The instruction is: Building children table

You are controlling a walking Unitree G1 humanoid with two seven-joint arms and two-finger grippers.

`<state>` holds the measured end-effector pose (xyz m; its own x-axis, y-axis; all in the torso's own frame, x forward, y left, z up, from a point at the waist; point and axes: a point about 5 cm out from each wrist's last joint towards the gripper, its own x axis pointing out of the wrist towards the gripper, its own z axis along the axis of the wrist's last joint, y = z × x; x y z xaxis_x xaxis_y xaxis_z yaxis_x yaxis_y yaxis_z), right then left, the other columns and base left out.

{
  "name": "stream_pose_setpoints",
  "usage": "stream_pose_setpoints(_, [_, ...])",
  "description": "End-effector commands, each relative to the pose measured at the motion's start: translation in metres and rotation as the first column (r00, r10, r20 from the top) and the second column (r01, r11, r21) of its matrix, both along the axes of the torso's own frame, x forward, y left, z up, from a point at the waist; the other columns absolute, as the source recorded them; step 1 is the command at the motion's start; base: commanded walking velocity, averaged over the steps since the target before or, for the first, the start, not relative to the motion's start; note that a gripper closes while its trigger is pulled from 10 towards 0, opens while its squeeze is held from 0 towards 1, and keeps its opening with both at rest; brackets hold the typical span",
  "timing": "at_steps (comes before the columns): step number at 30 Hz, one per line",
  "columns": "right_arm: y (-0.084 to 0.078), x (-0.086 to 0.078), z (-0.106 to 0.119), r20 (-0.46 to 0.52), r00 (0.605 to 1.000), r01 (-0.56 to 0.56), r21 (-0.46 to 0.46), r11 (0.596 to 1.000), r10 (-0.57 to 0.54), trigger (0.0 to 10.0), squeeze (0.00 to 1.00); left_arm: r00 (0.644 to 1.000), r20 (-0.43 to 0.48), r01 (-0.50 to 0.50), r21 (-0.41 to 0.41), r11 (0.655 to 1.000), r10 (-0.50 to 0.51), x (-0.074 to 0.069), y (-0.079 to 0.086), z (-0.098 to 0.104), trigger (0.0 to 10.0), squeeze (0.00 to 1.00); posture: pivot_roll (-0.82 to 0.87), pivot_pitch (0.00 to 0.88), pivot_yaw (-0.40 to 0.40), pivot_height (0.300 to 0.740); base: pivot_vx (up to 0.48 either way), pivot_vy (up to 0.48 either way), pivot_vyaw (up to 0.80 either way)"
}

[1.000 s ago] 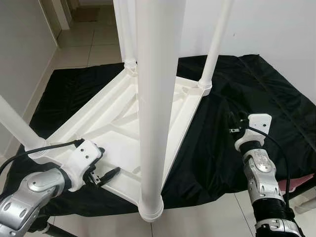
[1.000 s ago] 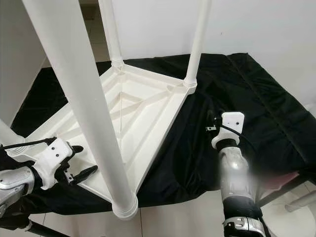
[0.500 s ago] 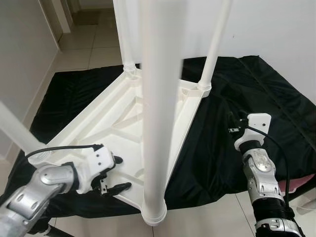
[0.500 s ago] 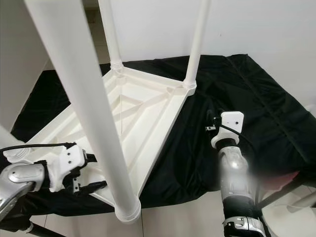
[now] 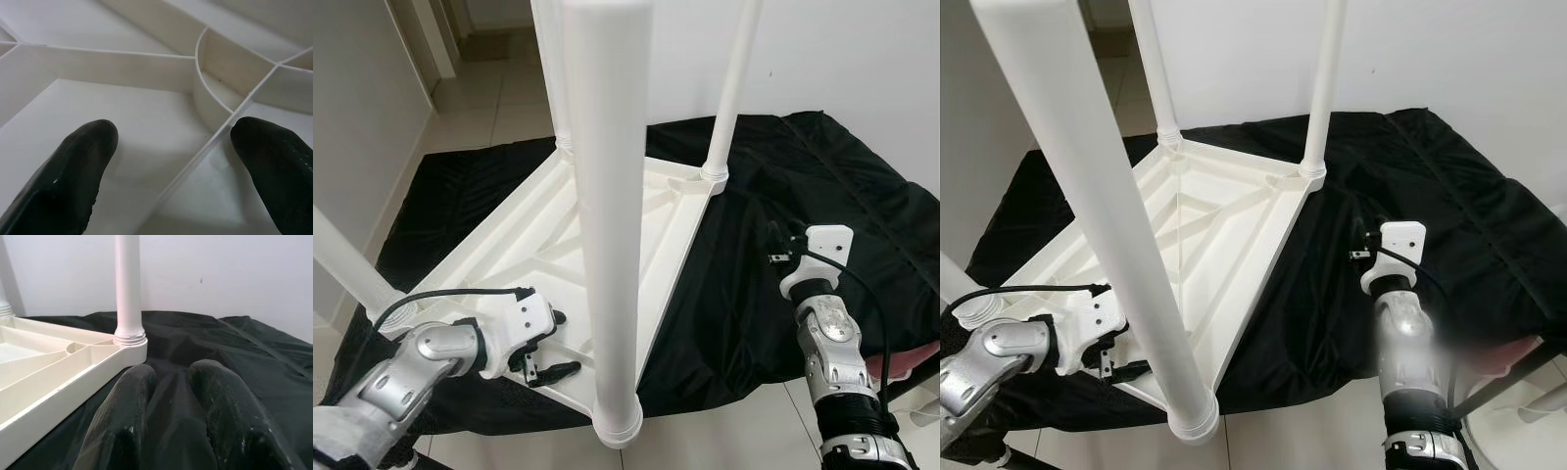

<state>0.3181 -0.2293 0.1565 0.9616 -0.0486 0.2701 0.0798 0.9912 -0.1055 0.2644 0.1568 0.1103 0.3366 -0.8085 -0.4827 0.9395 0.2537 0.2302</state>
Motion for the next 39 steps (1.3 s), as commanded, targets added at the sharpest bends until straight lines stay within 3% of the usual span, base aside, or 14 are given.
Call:
stream_pose_setpoints(1, [0.002, -0.002, -0.004, -0.013, 1.0, 0.0, 0.005, 1.0, 0.0, 10.0, 0.0, 0.992, -0.092, 0.095, 0.049, 0.994, -0.091, -0.007, 0.002, -0.011, 6.4, 0.0, -0.04, 0.018, 0.083, 0.74, 0.0, 0.0, 0.0])
stream_pose_setpoints(2, [0.002, -0.002, -0.003, -0.012, 1.0, 0.001, 0.006, 1.0, -0.001, 10.0, 0.0, 0.992, -0.091, 0.089, 0.045, 0.995, -0.085, -0.007, 0.002, -0.012, 3.3, 0.0, -0.04, 0.017, 0.082, 0.74, 0.0, 0.0, 0.0])
stream_pose_setpoints(4, [0.002, -0.002, -0.003, -0.012, 1.0, 0.001, 0.007, 1.0, -0.001, 10.0, 0.0, 0.992, -0.091, 0.086, 0.042, 0.995, -0.082, -0.006, 0.001, -0.012, 3.3, 0.0, -0.04, 0.017, 0.082, 0.74, 0.0, 0.0, 0.0])
stream_pose_setpoints(5, [0.002, -0.002, -0.003, -0.011, 1.0, 0.002, 0.006, 1.0, -0.002, 10.0, 0.0, 0.993, -0.092, 0.081, 0.039, 0.996, -0.077, -0.006, 0.001, -0.012, 0.4, 0.0, -0.04, 0.017, 0.082, 0.74, 0.0, 0.0, 0.0])
stream_pose_setpoints(7, [0.001, -0.002, -0.003, -0.009, 1.0, 0.003, 0.006, 1.0, -0.003, 10.0, 0.0, 0.994, -0.089, 0.074, 0.034, 0.997, -0.07, -0.004, 0.001, -0.012, 0.0, 0.0, -0.04, 0.014, 0.083, 0.74, 0.0, 0.0, 0.0])
stream_pose_setpoints(19, [0.004, 0.0, -0.002, -0.009, 1.0, 0.002, 0.009, 1.0, -0.002, 10.0, 0.0, 0.999, -0.047, 0.004, -0.05, 0.999, -0.006, 0.004, -0.007, -0.006, 0.0, 0.0, -0.04, 0.012, 0.083, 0.74, 0.0, 0.0, 0.0])
stream_pose_setpoints(29, [0.001, -0.001, -0.003, -0.009, 1.0, 0.02, 0.013, 1.0, -0.02, 10.0, 0.0, 0.994, 0.019, -0.103, -0.193, 0.976, 0.108, 0.022, -0.033, 0.006, 0.0, 0.0, -0.04, 0.017, 0.084, 0.74, 0.0, 0.0, 0.0])
stream_pose_setpoints(30, [0.001, -0.001, -0.003, -0.008, 1.0, 0.023, 0.015, 1.0, -0.023, 10.0, 0.0, 0.988, 0.043, -0.131, -0.241, 0.962, 0.146, 0.029, -0.045, 0.012, 10.0, 0.0, -0.04, 0.017, 0.084, 0.74, 0.0, 0.0, 0.0])
stream_pose_setpoints(37, [0.002, -0.001, -0.003, -0.006, 1.0, 0.025, 0.013, 1.0, -0.025, 10.0, 0.0, 0.99, 0.034, -0.124, -0.286, 0.95, 0.14, 0.03, -0.053, 0.018, 10.0, 0.0, -0.04, 0.02, 0.084, 0.74, 0.0, 0.0, 0.0])
stream_pose_setpoints(38, [0.002, -0.001, -0.003, -0.006, 1.0, 0.024, 0.015, 1.0, -0.024, 10.0, 0.0, 0.99, 0.026, -0.122, -0.303, 0.945, 0.136, 0.03, -0.054, 0.02, 10.0, 1.0, -0.04, 0.022, 0.087, 0.74, 0.0, 0.0, 0.0])
stream_pose_setpoints(39, [0.003, -0.002, -0.003, -0.006, 1.0, 0.022, 0.014, 1.0, -0.022, 10.0, 0.0, 0.99, 0.029, -0.12, -0.311, 0.943, 0.136, 0.031, -0.054, 0.023, 10.0, 1.0, -0.04, 0.022, 0.087, 0.74, 0.0, 0.0, 0.0])
